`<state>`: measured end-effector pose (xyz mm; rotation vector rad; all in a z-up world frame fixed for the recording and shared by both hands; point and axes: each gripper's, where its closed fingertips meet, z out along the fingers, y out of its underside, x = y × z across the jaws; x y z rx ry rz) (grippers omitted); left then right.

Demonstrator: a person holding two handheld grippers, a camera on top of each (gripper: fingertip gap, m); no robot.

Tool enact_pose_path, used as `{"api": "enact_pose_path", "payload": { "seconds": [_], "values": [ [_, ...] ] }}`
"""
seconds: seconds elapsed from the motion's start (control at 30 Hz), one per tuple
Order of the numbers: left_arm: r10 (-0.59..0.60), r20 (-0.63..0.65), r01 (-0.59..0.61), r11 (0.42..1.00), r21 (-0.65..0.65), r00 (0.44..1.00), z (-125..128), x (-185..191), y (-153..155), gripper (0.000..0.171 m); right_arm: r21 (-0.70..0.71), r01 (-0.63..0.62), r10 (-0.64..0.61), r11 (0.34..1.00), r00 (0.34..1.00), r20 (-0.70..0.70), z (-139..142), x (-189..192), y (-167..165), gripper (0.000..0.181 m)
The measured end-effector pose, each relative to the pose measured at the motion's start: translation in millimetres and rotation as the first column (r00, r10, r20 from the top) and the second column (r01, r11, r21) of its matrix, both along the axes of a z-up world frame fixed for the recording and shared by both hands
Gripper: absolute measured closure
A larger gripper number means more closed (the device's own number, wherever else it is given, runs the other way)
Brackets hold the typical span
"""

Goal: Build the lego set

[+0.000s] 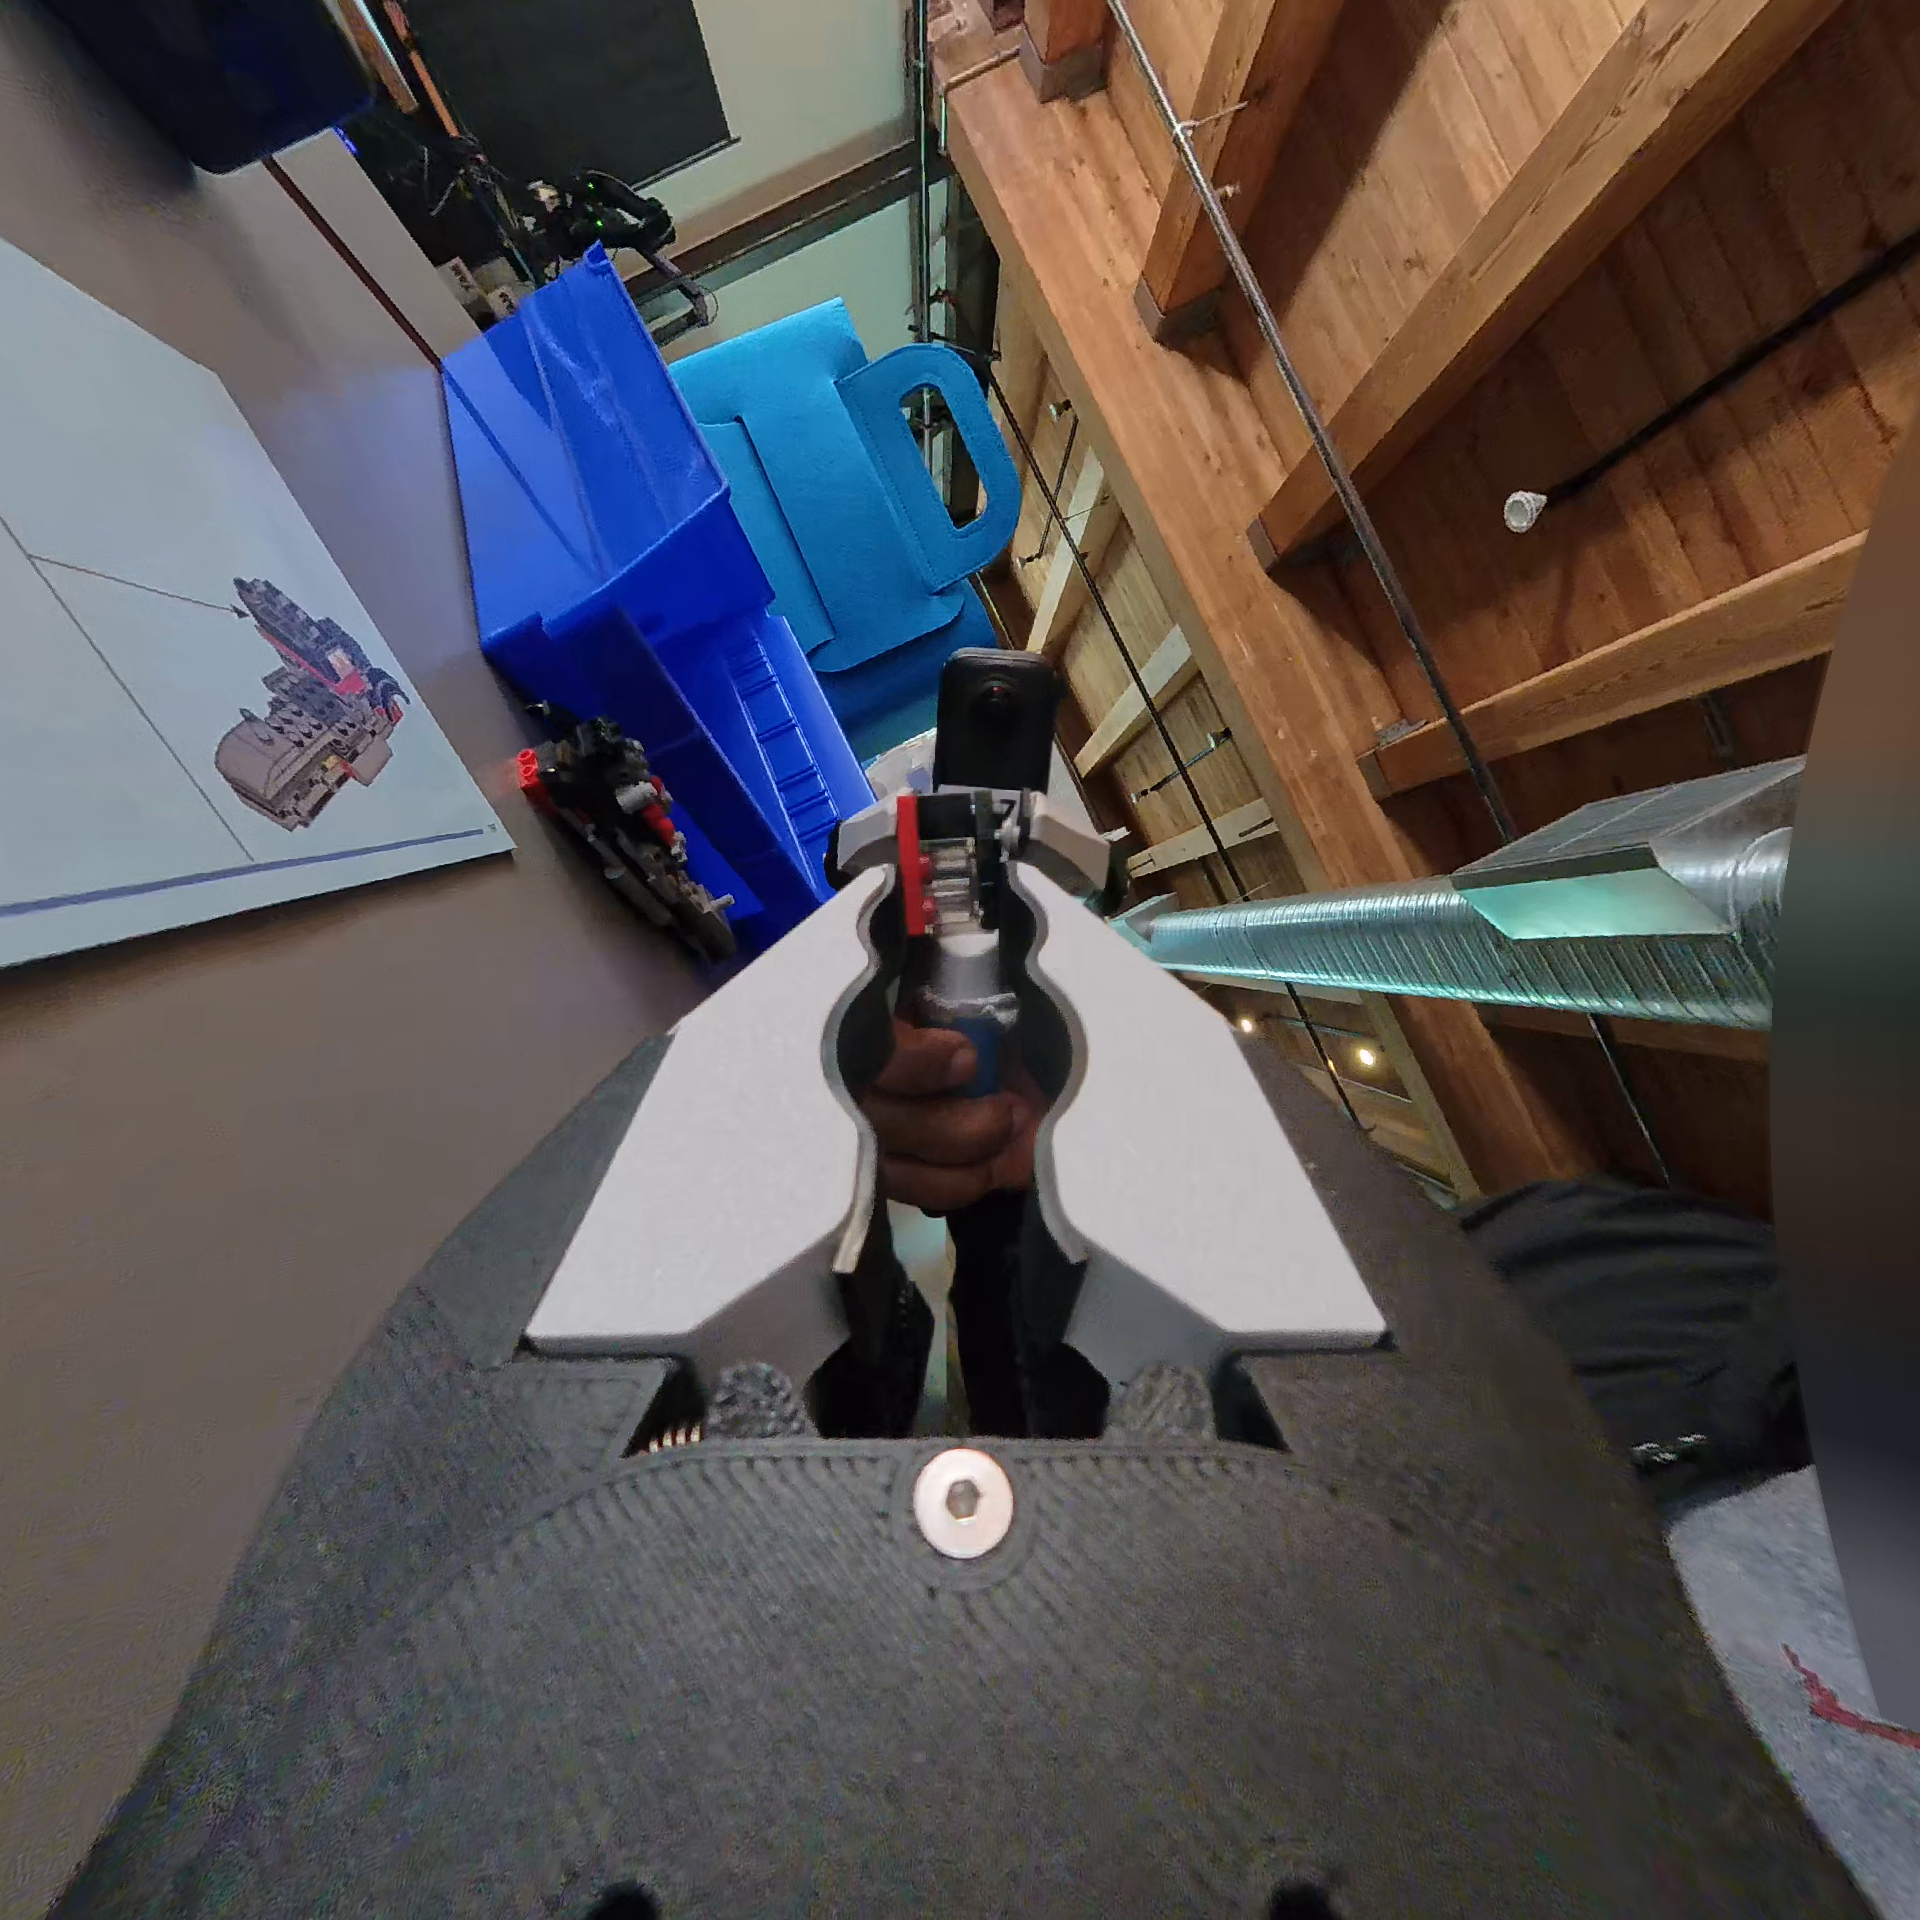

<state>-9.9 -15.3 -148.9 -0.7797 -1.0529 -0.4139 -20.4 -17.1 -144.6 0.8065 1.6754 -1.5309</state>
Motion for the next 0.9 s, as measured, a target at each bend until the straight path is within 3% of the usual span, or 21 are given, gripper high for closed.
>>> {"api": "enact_pose_path", "payload": {
  "seconds": [0.9],
  "values": [
    [-0.090,-0.152,0.072,0.990,-0.123,0.984,10.6,12.6,-0.1,0.154,0.036,-0.064,0.067,0.997,0.991,-0.114,8.6,14.6,1.6,0.157]
  ]
}}
